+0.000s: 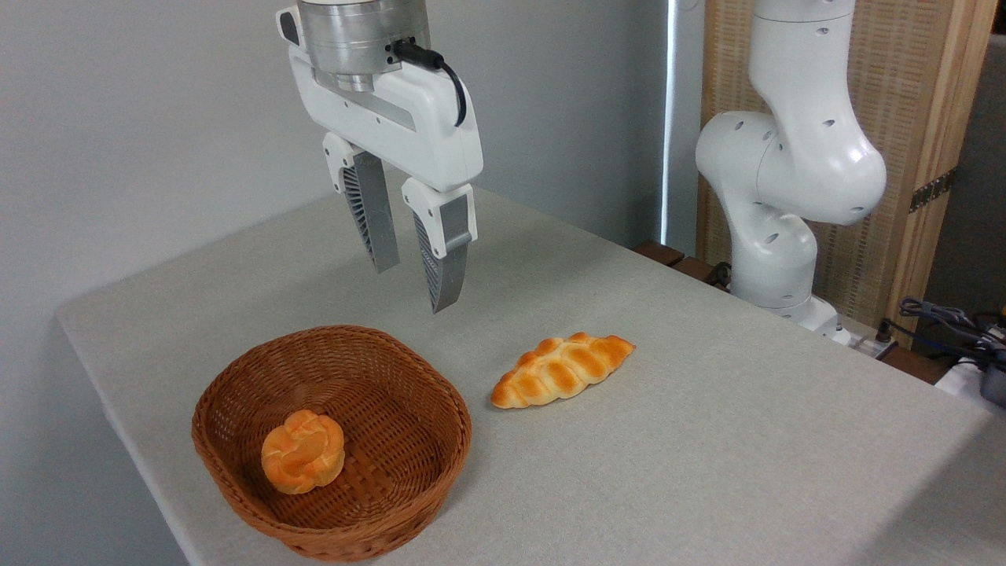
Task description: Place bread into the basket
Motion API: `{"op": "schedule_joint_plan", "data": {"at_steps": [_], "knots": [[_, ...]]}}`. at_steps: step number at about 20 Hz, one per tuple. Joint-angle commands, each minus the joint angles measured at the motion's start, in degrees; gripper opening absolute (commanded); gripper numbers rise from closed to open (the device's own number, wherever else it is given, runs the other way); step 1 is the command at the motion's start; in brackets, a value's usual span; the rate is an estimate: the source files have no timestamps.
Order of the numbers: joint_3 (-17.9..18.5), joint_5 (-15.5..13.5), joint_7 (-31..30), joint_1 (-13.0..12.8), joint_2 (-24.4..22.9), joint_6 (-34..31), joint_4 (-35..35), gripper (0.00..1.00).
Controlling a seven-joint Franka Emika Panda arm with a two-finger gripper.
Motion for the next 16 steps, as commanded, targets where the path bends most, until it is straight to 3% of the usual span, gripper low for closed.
{"op": "schedule_joint_plan", "data": {"at_steps": [1,16], "knots": [[0.3,0.7,-0.4,-0.2,-0.6,-0.8,0.1,1.00],[-0.4,0.7,-0.5,-0.6,-0.4,-1.1,0.0,1.00]]}}
